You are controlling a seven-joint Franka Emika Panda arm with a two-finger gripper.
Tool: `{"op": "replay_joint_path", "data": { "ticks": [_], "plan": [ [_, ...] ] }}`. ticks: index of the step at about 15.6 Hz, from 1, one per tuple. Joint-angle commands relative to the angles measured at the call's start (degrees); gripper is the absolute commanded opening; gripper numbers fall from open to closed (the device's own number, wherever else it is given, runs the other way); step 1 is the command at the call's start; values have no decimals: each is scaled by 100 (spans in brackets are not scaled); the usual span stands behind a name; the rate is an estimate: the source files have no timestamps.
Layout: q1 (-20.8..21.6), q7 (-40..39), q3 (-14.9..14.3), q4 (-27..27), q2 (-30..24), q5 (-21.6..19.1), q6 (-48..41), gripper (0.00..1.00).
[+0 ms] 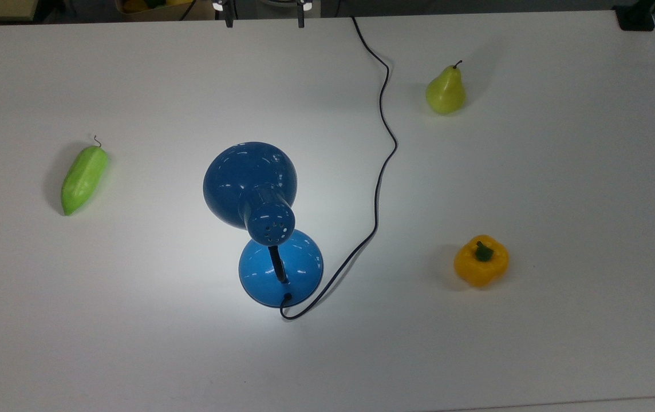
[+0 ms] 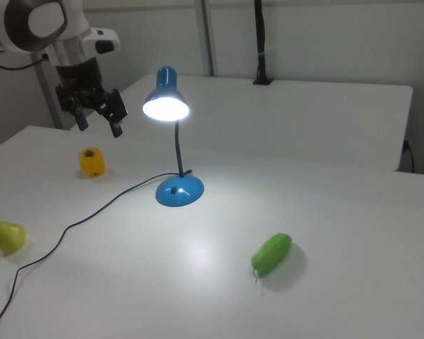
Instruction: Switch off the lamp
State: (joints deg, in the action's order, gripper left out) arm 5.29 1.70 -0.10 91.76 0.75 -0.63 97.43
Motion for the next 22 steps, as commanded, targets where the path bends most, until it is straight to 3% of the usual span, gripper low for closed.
{"op": "replay_joint_path", "data": {
  "ticks": [1, 18, 19, 22],
  "plan": [
    [-11, -91, 19, 9, -22, -87, -5, 100],
    [16, -135, 2, 18, -31, -87, -5, 100],
    [16, -109, 2, 18, -31, -87, -5, 99],
    [24, -135, 2, 18, -22, -78, -5, 76]
  ]
}}
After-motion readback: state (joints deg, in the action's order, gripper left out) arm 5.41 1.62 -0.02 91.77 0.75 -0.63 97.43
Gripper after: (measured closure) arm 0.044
